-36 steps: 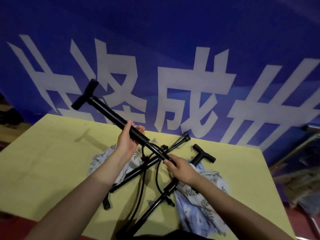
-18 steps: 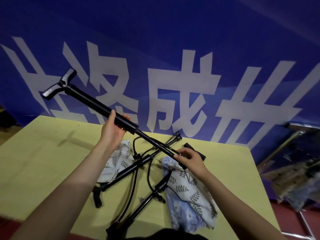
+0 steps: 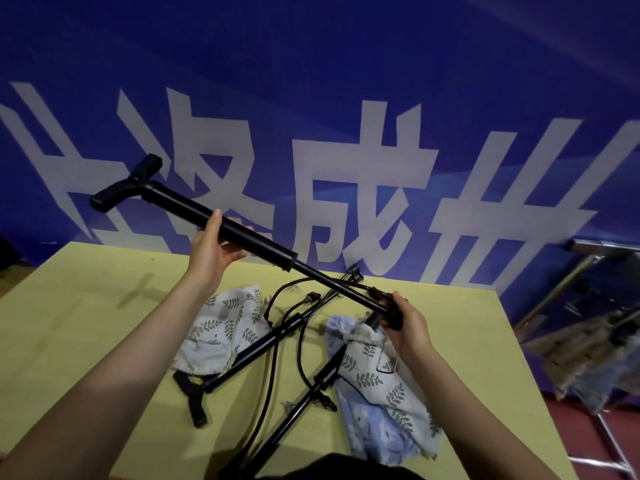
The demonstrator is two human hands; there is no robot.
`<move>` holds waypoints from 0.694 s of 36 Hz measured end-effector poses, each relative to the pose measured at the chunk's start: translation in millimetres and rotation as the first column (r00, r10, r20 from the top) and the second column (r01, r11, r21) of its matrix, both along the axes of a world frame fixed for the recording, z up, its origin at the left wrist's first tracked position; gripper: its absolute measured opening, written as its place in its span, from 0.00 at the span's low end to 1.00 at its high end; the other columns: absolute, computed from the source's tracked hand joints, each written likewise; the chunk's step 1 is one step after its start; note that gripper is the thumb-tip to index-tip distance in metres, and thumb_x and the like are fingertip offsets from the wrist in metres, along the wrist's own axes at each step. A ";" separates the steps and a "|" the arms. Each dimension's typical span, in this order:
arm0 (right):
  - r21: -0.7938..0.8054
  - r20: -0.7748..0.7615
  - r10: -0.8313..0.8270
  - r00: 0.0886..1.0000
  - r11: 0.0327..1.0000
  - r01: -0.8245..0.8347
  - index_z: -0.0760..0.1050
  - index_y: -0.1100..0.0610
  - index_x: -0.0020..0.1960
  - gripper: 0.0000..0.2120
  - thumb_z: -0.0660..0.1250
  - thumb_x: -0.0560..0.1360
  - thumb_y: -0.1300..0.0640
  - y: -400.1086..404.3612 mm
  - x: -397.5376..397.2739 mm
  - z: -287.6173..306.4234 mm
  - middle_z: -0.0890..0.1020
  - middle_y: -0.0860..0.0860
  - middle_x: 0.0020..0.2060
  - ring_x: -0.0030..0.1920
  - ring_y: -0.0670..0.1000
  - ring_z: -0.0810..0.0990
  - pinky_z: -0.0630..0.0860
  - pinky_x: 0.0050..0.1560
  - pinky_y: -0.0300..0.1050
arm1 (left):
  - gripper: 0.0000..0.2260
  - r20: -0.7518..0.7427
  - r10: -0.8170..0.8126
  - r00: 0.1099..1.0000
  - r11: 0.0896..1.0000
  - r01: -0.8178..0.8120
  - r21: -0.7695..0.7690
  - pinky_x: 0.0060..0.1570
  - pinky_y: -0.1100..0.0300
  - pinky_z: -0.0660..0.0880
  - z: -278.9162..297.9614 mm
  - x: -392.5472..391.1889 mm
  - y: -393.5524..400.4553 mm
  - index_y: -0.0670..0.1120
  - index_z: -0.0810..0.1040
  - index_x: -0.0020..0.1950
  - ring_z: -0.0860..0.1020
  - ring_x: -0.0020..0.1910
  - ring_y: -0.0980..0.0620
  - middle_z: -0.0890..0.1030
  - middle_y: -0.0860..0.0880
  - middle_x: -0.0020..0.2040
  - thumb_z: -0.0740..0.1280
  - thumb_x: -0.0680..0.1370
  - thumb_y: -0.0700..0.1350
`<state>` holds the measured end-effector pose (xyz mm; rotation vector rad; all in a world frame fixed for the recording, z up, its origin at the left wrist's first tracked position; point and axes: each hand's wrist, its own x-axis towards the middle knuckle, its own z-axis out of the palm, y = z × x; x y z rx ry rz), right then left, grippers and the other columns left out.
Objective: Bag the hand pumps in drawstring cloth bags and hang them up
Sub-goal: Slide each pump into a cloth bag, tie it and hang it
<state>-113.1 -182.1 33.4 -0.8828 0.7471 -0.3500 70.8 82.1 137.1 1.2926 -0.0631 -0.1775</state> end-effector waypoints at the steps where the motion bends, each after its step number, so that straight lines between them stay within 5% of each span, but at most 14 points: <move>1: -0.045 -0.060 0.046 0.997 0.998 -0.049 0.74 0.65 0.53 0.11 0.60 0.81 0.56 -1.4 0.3 -1.2 0.80 0.59 0.42 0.30 0.51 0.79 0.74 0.27 0.40 | 0.14 -0.001 -0.013 1.000 1.000 0.013 0.016 0.35 0.60 0.80 1.7 1.8 -0.8 0.43 0.73 0.52 0.84 0.41 0.52 0.85 0.49 0.40 0.58 0.82 0.53; 5: -0.110 -0.247 0.213 0.945 0.963 -0.246 0.72 0.65 0.59 0.17 0.57 0.83 0.51 -4.4 -0.9 -5.3 0.81 0.66 0.53 0.36 0.58 0.82 0.78 0.27 0.42 | 0.14 0.022 -0.051 0.998 0.992 0.048 0.118 0.36 0.59 0.80 4.4 10.4 -9.6 0.42 0.71 0.57 0.83 0.46 0.46 0.82 0.39 0.53 0.60 0.82 0.53; 10: -0.121 -0.328 0.200 0.923 0.960 -0.251 0.71 0.64 0.52 0.15 0.56 0.83 0.51 -9.8 -7.9 -3.5 0.78 0.60 0.36 0.27 0.55 0.75 0.71 0.22 0.41 | 0.15 0.048 -0.065 0.997 0.981 0.055 0.185 0.33 0.61 0.79 0.0 11.9 -23.2 0.40 0.71 0.60 0.83 0.44 0.47 0.82 0.38 0.53 0.60 0.82 0.51; 20: -0.144 -0.401 0.127 0.907 0.969 -0.199 0.70 0.63 0.51 0.14 0.56 0.83 0.51 -13.0 -7.8 -10.3 0.75 0.59 0.30 0.26 0.55 0.71 0.68 0.29 0.45 | 0.06 0.036 -0.082 0.996 0.979 0.074 0.192 0.32 0.63 0.79 -7.5 0.9 -31.2 0.48 0.72 0.49 0.82 0.33 0.58 0.81 0.51 0.38 0.59 0.83 0.48; 25: -0.144 -0.372 0.141 0.918 0.968 -0.207 0.70 0.63 0.52 0.14 0.55 0.83 0.52 -4.0 -8.4 -9.9 0.75 0.59 0.32 0.26 0.53 0.72 0.69 0.23 0.41 | 0.06 0.070 -0.063 0.996 0.980 0.049 0.191 0.31 0.64 0.78 -8.7 -3.0 -27.4 0.49 0.72 0.49 0.82 0.33 0.59 0.82 0.52 0.37 0.59 0.83 0.48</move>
